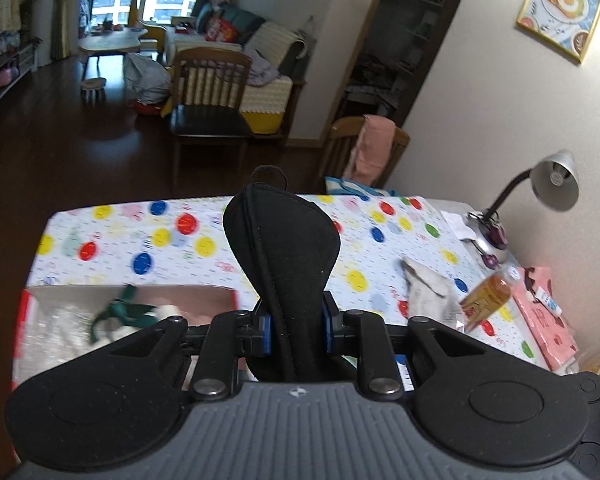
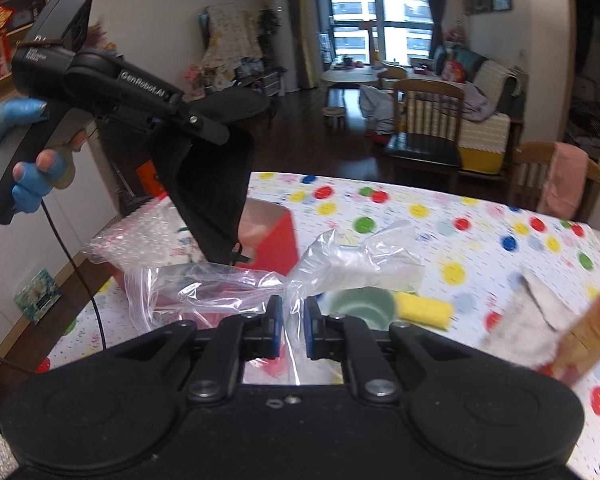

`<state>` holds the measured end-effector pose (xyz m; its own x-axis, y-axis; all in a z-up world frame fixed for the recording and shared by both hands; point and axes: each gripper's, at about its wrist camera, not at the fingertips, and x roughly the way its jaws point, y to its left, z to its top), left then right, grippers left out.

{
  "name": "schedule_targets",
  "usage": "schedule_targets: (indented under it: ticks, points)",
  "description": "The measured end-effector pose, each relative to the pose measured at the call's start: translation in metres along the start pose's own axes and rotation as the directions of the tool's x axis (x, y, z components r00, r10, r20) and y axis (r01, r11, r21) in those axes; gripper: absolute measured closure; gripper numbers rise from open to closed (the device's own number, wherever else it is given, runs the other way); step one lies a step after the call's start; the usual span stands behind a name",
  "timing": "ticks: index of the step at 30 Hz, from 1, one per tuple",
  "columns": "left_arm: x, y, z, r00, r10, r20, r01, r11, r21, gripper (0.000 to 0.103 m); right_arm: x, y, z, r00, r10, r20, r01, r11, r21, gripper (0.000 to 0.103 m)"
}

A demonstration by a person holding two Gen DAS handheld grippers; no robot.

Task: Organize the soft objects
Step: 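Lift the mask and plastic bag and carry both over the red box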

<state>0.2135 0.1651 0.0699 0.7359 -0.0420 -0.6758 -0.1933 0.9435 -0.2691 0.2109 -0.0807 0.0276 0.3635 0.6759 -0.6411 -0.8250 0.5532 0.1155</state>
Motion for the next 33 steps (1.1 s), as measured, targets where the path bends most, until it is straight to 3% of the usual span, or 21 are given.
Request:
schedule_targets:
  ticks: [17, 33]
  points:
    - [-0.028, 0.126, -0.013, 0.994, 0.108, 0.021, -0.107, 0.992, -0.071, 0.081, 0.101, 0.095, 0.034, 0.996, 0.061, -0.060, -0.067, 0.994, -0.087, 0.093]
    - [0.008, 0.186, -0.037, 0.989, 0.141, -0.047, -0.143, 0.989, -0.041, 0.081, 0.182, 0.135, 0.052, 0.992, -0.011, -0.129, -0.015, 0.980, -0.197, 0.093]
